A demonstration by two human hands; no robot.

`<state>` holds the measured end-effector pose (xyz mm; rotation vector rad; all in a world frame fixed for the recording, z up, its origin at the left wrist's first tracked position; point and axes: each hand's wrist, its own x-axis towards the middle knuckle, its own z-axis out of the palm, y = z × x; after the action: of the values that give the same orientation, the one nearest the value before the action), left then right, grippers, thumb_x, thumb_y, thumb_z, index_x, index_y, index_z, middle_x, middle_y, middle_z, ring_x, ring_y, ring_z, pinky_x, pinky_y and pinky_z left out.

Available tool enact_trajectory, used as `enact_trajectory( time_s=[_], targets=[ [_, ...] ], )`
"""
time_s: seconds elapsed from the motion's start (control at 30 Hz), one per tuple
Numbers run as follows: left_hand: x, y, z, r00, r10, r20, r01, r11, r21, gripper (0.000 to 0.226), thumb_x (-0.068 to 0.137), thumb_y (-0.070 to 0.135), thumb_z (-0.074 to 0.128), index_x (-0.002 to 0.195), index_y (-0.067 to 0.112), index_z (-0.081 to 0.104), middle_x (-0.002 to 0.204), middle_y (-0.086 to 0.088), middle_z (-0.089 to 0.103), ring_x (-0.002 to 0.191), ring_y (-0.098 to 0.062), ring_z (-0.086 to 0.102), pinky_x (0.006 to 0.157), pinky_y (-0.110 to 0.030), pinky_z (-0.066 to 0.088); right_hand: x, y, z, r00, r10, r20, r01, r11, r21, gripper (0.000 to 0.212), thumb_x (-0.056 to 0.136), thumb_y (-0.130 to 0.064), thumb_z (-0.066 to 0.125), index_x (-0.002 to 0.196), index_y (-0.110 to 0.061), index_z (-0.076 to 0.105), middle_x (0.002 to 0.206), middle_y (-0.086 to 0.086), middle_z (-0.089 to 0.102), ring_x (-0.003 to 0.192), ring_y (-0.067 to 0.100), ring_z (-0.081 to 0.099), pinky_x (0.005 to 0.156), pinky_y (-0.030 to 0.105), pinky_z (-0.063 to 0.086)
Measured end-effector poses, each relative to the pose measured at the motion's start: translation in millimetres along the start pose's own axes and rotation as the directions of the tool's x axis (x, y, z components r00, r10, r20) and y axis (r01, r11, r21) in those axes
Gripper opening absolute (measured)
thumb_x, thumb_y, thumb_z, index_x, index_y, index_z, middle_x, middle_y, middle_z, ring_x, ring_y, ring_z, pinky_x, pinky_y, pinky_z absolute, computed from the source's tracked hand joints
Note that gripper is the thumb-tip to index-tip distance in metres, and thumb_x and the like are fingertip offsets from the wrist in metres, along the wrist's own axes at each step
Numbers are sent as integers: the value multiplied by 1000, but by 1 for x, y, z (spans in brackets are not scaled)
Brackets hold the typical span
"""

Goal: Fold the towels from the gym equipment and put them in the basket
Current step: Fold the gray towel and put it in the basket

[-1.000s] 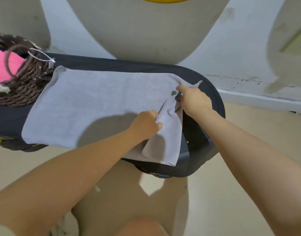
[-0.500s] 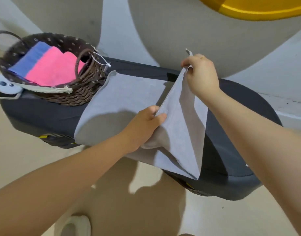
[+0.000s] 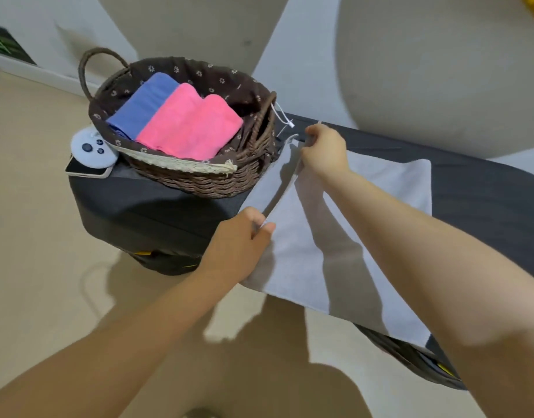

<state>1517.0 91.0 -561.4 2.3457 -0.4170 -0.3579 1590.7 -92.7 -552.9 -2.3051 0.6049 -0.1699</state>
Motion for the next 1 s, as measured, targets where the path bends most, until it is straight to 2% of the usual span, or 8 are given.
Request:
enact_trajectory(
  time_s=[0.13, 0.37, 0.47, 0.6, 0.67, 0.77, 0.87, 1.0],
  targets=[
    [5, -17, 1, 995, 64, -82, -60, 997, 53, 19, 96, 26, 46, 87, 10, 52, 50, 3, 42, 53, -14, 47, 57, -27, 32, 4, -9, 12, 996, -32, -78, 33, 999, 10, 51, 83, 1, 42, 133, -10, 47, 133, 13, 49, 123, 26, 46, 95, 24, 34],
    [9, -54, 2, 995, 93, -20, -76, 902, 424, 26, 98, 32, 37, 97, 8, 49, 85, -13, 61, 82, -34, 59, 63, -32, 37, -8, -9, 41, 994, 7, 109, -17, 996, 83, 57, 92, -9, 43, 144, -9, 19, 143, 9, 43, 127, 29, 44, 103, 33, 34],
    [10, -54, 0, 985, 151, -80, -118, 940, 319, 31, 96, 30, 37, 88, 5, 53, 74, -15, 56, 69, -30, 56, 60, -31, 39, -12, -2, 40, 990, -12, 141, -8, 990, 138, 60, 91, -4, 40, 146, -12, 18, 149, 4, 36, 129, 26, 45, 110, 37, 34],
    [8, -54, -4, 994, 70, -83, -77, 994, -83, 25, 92, 15, 51, 76, -5, 52, 65, -24, 52, 64, -36, 52, 63, -46, 42, -25, 7, 29, 991, -131, 39, 130, 991, 11, 34, 91, -3, 42, 124, -8, 48, 132, 8, 49, 106, 25, 57, 95, 32, 42],
    [6, -52, -9, 992, 71, -103, -82, 992, -98, 22, 93, 13, 50, 74, 1, 45, 61, -15, 44, 61, -28, 41, 64, -48, 39, -34, 8, 24, 979, -206, 10, 206, 977, -46, 19, 90, -5, 46, 105, -6, 57, 116, 11, 56, 86, 21, 55, 80, 26, 39],
    [7, -52, -8, 990, 71, -124, -74, 997, -25, 26, 95, 20, 44, 71, 11, 39, 64, -11, 43, 64, -24, 41, 65, -44, 36, -51, 7, 24, 943, -303, 135, 318, 942, -108, 14, 88, -6, 50, 94, -6, 63, 101, 10, 61, 83, 17, 52, 75, 20, 35],
    [11, -58, -6, 993, -15, -121, 6, 998, -69, 23, 94, 16, 49, 73, 14, 40, 60, -2, 42, 68, -24, 44, 64, -33, 31, -69, 1, 27, 860, -411, 303, 443, 895, -46, 17, 86, 0, 55, 97, -4, 67, 92, 3, 54, 83, 13, 50, 71, 10, 35],
    [9, -63, -12, 991, -15, -133, 5, 997, -73, 20, 88, 19, 60, 98, 5, 48, 66, -9, 52, 72, -33, 55, 71, -40, 42, -77, -7, 38, 759, -454, 467, 544, 836, -72, 25, 87, -7, 59, 111, -9, 66, 93, 2, 53, 87, 13, 49, 76, 15, 33]
  ],
)
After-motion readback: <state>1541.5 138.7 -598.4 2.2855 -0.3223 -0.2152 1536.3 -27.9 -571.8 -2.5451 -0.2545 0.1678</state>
